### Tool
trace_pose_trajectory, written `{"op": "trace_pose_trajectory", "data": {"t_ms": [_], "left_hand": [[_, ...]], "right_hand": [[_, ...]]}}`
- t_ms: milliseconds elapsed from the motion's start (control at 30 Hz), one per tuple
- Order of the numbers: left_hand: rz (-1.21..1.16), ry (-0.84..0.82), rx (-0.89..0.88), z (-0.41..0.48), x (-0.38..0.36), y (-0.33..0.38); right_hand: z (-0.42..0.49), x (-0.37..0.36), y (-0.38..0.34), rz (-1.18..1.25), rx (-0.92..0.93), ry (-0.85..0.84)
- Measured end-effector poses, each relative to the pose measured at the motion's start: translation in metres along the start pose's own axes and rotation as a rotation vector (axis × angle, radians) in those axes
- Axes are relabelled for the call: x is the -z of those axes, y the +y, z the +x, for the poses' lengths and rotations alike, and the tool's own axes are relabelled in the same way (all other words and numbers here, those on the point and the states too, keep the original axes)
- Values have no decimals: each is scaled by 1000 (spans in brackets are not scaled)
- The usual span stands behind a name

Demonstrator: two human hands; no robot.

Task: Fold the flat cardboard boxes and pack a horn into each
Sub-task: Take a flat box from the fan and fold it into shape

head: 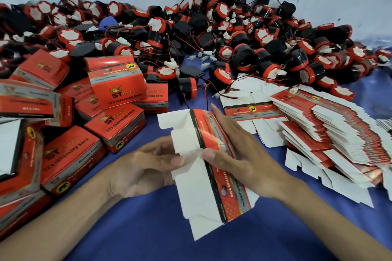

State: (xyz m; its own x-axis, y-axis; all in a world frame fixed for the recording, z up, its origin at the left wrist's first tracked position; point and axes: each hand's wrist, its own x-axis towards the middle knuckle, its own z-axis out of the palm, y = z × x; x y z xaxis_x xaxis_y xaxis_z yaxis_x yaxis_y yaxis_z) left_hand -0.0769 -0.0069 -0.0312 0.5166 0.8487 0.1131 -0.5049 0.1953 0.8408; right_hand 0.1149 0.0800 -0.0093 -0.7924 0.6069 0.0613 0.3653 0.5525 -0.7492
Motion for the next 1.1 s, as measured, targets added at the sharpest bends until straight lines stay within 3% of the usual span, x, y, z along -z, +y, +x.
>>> {"op": "trace_pose_trajectory", "data": {"t_ms": [100,233,367,533,600,700,800,867,1000,1033,1100], "left_hand": [[77,59,22,1,-3,1],[447,384,-1,10,-8,-12],[713,385,-60,17,-24,-19],[866,467,-222,15,-20,-10],[963,432,-307,14,-19,-4],[1209,367,-392,17,-20,0],[1400,536,-362,16,-11,-3],[1264,685,-288,12,-4,-1],[588,858,-371,27,-7,17],[502,869,-407,29,-10,20],[576,745,-523,29,-22,12]], "right_hand": [[0,-1,5,13,-9,19],[3,-4,14,-10,-4,110],[5,-5,14,-54,38,167],[-1,14,0,-456,320,521],[-5,16,-4,-630,460,583],[-10,11,-13,-734,645,452],[-11,3,-19,-734,654,180],[-9,3,-17,-714,673,207],[-7,15,-19,-341,630,579],[-7,17,-20,-198,564,635],[-8,16,-22,66,436,652]]}}
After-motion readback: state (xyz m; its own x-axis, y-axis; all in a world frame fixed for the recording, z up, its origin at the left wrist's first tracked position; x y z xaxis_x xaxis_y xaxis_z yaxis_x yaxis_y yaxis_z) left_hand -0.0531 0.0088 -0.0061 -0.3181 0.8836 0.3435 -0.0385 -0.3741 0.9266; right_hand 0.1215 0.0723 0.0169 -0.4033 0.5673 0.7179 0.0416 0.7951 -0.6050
